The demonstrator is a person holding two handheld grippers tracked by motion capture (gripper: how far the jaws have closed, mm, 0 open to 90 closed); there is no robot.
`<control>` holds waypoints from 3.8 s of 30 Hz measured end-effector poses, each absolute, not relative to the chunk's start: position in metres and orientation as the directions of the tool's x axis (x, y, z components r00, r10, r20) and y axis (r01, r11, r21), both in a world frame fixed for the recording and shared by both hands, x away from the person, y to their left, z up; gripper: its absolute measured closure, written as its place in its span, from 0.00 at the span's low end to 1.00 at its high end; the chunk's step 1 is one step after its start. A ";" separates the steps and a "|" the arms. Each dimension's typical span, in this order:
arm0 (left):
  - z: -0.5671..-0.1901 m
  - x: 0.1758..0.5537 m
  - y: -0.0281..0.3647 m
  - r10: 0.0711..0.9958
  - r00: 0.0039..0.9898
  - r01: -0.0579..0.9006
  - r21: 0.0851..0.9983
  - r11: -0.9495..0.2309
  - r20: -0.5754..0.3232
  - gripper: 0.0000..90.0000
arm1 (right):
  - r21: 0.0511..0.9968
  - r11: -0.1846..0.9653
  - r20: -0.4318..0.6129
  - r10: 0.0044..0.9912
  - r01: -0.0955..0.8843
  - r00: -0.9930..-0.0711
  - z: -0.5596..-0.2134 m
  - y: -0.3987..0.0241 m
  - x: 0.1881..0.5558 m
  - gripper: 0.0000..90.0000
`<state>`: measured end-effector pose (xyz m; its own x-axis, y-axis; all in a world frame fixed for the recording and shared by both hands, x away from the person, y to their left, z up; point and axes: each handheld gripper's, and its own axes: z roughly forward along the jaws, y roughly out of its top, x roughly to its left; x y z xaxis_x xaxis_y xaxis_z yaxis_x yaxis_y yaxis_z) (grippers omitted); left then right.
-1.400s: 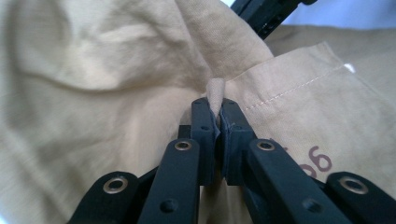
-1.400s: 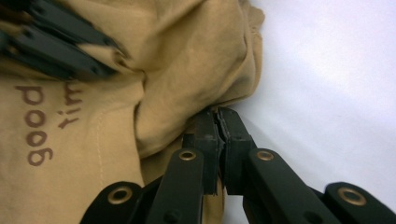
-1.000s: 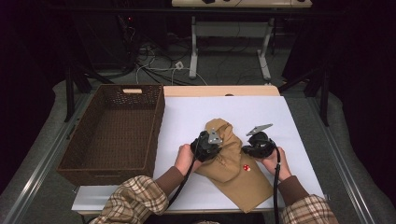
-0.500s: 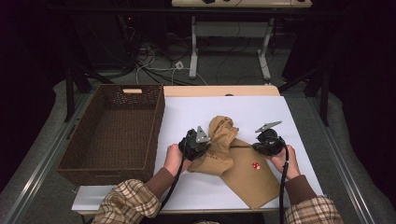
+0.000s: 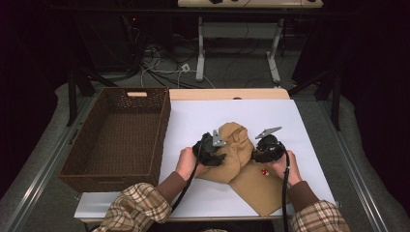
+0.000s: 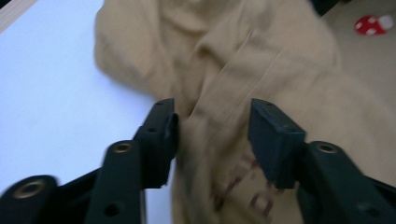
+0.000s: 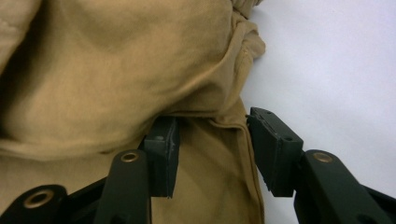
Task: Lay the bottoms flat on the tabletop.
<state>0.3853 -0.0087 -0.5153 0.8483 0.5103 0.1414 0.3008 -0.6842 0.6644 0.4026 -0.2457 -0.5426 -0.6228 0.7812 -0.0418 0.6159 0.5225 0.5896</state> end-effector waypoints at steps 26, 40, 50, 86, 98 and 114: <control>-0.524 0.400 -0.021 0.502 0.850 0.260 0.699 -0.666 0.162 1.00 | 0.621 0.492 -0.062 0.807 0.610 -0.587 -0.543 -0.251 0.404 0.98; -0.520 0.395 0.016 0.582 0.800 0.304 0.737 -0.603 0.146 1.00 | 0.625 0.478 -0.087 0.828 0.617 -0.553 -0.528 -0.265 0.395 0.98; -0.524 0.400 0.030 0.617 0.776 0.358 0.711 -0.605 0.134 0.99 | 0.585 0.460 -0.093 0.856 0.668 -0.508 -0.529 -0.282 0.396 0.97; -0.501 0.354 0.050 0.656 0.742 0.394 0.702 -0.593 0.138 0.32 | 0.614 0.462 -0.088 0.846 0.640 -0.526 -0.543 -0.271 0.407 0.57; -0.513 0.360 0.028 0.610 0.783 0.373 0.694 -0.616 0.120 0.33 | 0.613 0.463 -0.060 0.835 0.640 -0.547 -0.546 -0.268 0.409 0.86; -0.546 0.371 0.028 0.547 0.832 0.383 0.621 -0.684 0.090 0.81 | 0.613 0.480 -0.096 0.834 0.628 -0.544 -0.543 -0.268 0.406 0.98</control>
